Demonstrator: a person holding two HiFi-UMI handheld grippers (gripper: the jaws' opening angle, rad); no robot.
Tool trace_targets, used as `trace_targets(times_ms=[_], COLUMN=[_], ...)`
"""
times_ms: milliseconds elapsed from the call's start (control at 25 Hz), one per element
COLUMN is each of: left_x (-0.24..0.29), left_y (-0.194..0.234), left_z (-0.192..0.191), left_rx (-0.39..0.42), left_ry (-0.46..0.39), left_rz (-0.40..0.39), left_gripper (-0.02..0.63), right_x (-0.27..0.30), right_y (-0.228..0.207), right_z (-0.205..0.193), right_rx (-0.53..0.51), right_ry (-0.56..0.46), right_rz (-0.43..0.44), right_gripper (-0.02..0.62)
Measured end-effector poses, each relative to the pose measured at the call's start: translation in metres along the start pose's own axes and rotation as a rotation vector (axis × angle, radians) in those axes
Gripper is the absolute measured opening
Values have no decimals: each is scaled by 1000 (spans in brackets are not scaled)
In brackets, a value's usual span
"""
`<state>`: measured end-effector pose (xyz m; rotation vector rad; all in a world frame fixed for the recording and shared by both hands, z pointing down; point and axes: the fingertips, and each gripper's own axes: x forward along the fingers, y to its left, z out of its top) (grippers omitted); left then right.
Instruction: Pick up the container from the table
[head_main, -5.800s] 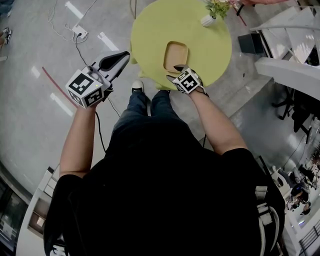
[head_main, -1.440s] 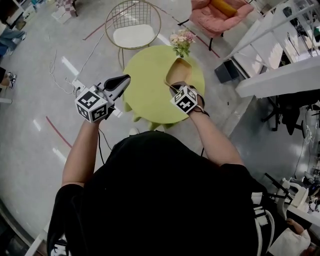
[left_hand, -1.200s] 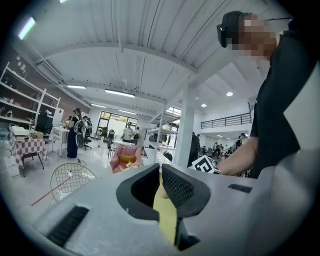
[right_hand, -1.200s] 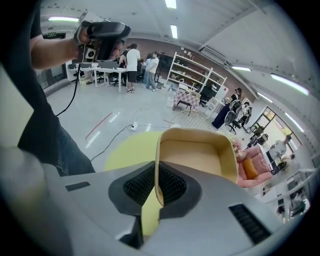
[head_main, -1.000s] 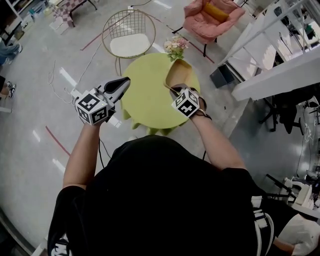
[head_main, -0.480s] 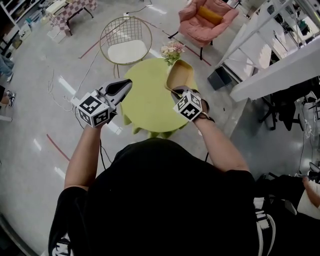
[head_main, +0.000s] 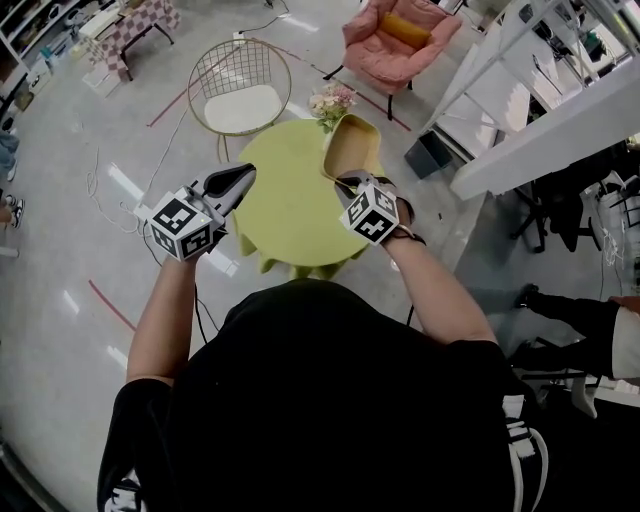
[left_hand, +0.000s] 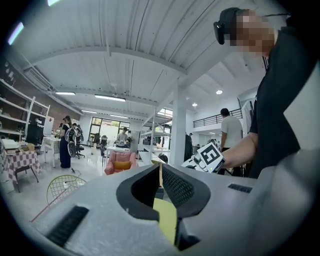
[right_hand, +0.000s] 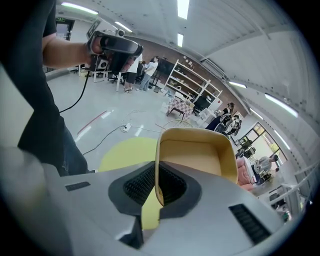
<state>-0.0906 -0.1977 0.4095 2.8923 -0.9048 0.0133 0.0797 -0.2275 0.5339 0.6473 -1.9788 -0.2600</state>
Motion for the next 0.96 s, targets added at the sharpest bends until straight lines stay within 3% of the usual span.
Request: trace_targets(times_ms=[960], left_x=[2], left_y=[-1], left_z=[-13], left_rx=[-12], left_ry=[13], left_rz=[-20], left_gripper=[26], right_x=[-7], right_y=[3], right_z=[-2], right_rx=[-1], right_ry=[4], right_rz=[-15], right_gripper=[18])
